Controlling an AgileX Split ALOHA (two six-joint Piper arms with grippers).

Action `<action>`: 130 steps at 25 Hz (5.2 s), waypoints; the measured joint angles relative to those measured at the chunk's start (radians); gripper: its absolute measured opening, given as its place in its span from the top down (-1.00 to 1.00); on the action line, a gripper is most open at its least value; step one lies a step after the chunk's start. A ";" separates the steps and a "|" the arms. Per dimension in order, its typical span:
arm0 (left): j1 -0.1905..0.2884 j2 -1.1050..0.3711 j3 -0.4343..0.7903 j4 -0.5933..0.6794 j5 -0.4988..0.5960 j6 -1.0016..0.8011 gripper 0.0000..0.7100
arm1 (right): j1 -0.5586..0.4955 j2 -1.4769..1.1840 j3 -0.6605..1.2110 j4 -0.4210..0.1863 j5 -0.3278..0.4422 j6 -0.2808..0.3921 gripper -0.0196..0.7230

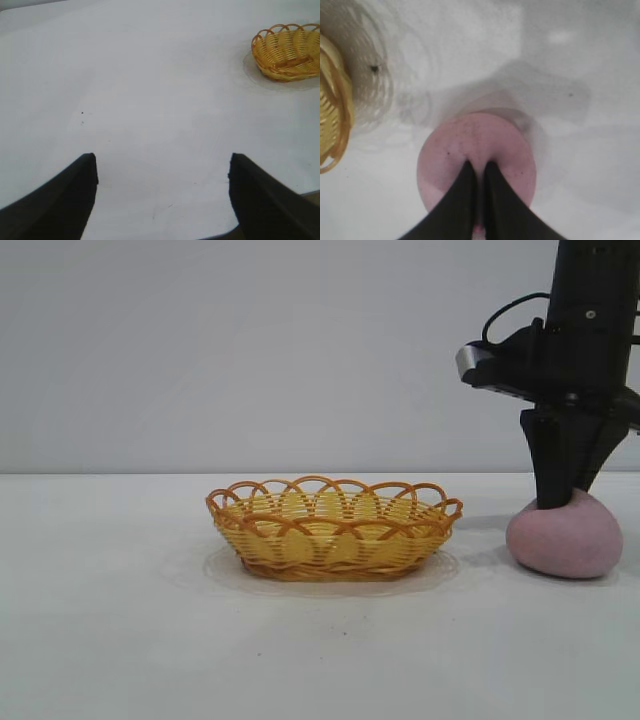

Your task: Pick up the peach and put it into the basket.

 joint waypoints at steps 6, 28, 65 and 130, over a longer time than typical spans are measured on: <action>0.000 0.000 0.000 0.000 0.000 0.000 -0.36 | 0.000 -0.085 -0.084 -0.011 0.005 0.000 0.95; 0.000 0.000 0.000 -0.002 0.000 0.000 -0.36 | 0.310 -0.069 -0.148 0.052 0.019 0.000 0.95; 0.000 0.000 0.000 -0.002 0.000 0.000 -0.36 | -0.016 0.006 -0.441 -0.236 0.025 0.186 -0.29; 0.000 -0.002 0.000 -0.002 0.000 0.000 -0.36 | -0.199 -2.009 0.975 -0.169 0.032 0.247 -0.29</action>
